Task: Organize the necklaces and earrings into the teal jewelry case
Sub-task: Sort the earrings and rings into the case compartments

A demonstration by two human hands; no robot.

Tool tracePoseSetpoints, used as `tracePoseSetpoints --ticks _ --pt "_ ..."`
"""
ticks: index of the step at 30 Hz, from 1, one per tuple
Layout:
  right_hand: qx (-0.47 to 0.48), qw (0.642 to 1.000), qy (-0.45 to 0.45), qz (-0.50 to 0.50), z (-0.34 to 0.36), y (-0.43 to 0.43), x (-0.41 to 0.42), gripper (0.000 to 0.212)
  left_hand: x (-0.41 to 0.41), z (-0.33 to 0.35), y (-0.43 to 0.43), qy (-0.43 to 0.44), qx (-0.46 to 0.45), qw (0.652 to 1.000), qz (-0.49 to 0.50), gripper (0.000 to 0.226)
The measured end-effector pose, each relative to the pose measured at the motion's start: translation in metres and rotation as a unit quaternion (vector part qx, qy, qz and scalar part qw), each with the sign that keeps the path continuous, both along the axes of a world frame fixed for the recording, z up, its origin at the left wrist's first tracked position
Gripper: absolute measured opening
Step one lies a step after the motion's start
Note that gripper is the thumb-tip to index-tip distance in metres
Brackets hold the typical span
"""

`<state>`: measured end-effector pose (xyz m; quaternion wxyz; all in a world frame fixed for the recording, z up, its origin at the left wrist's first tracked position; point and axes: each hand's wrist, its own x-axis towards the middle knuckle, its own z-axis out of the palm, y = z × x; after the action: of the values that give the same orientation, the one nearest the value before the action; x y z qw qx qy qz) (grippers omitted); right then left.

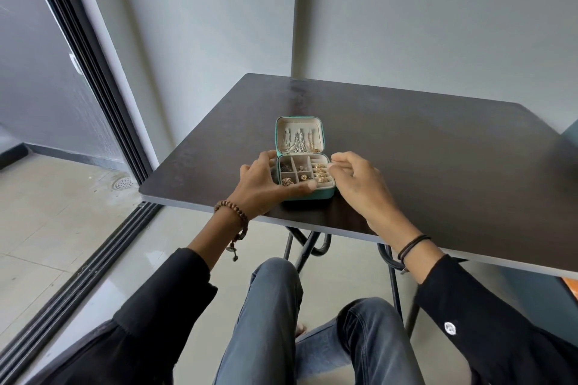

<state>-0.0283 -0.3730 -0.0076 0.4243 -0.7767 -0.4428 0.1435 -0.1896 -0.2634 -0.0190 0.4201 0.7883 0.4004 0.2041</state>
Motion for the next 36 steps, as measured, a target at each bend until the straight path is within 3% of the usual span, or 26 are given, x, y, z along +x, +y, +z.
tracePoseSetpoints --ticks 8,14,26,31,36 --pt "-0.006 0.995 0.102 0.02 0.0 0.0 -0.006 0.04 0.01 -0.001 -0.005 0.013 0.057 0.998 -0.024 0.104" --pt "-0.004 0.99 0.143 0.003 0.003 -0.006 0.004 0.046 0.022 -0.004 -0.006 -0.024 0.064 0.997 -0.026 0.116" --pt "0.035 0.986 0.14 -0.086 0.012 -0.064 0.065 0.042 0.1 0.0 -0.044 -0.069 0.08 0.988 -0.115 0.096" --pt "0.043 0.982 0.144 -0.115 0.007 -0.082 0.092 0.035 0.128 -0.009 -0.05 -0.051 0.075 0.987 -0.133 0.111" --pt "0.044 0.981 0.146 -0.118 -0.002 -0.082 0.112 0.034 0.134 -0.006 -0.048 -0.009 0.129 0.981 -0.142 0.109"
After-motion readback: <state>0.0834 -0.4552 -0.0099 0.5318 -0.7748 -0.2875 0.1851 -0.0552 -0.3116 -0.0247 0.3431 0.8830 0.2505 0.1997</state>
